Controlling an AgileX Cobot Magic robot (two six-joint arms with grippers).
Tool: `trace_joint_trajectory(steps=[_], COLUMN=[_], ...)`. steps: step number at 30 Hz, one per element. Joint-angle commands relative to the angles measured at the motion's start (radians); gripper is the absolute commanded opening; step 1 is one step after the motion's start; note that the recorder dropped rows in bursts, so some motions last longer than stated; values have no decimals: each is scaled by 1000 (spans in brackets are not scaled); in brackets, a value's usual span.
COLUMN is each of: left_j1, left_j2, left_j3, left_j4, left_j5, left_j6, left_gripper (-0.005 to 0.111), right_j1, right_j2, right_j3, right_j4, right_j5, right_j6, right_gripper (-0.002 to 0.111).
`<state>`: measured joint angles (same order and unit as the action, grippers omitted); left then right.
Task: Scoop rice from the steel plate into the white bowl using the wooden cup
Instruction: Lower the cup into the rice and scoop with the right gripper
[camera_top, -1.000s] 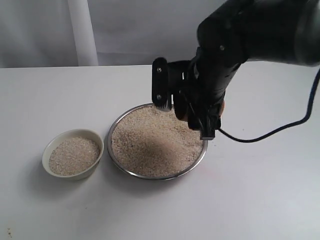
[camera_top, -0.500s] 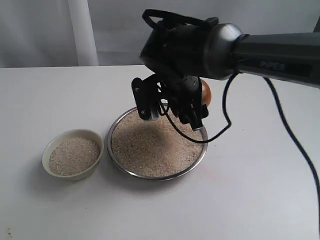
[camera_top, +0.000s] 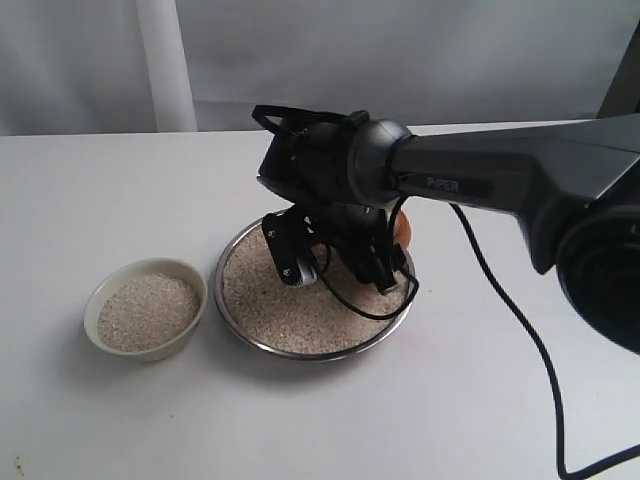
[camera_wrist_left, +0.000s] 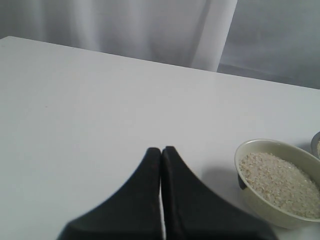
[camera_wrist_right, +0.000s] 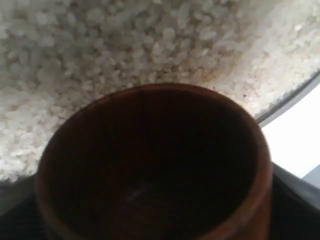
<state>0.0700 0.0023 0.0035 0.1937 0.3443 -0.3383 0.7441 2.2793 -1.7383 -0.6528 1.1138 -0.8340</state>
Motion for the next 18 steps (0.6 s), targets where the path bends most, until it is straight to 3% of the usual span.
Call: trace_joint_trajectory(steps=[1,18], left_j1=[0,0], left_j2=[-2,-2], left_j3=[-4,-4], left_j4=[3,3], left_j5=[-7,-7], left_j6=[-1,-1], left_gripper=[0,0], right_j1=[3,30], right_j2=[7,26], right_j3=[-8,-8], right_j4=[-27,16], right_j5=[8,12], right_j6=[-8,-30], right_gripper=[0,0])
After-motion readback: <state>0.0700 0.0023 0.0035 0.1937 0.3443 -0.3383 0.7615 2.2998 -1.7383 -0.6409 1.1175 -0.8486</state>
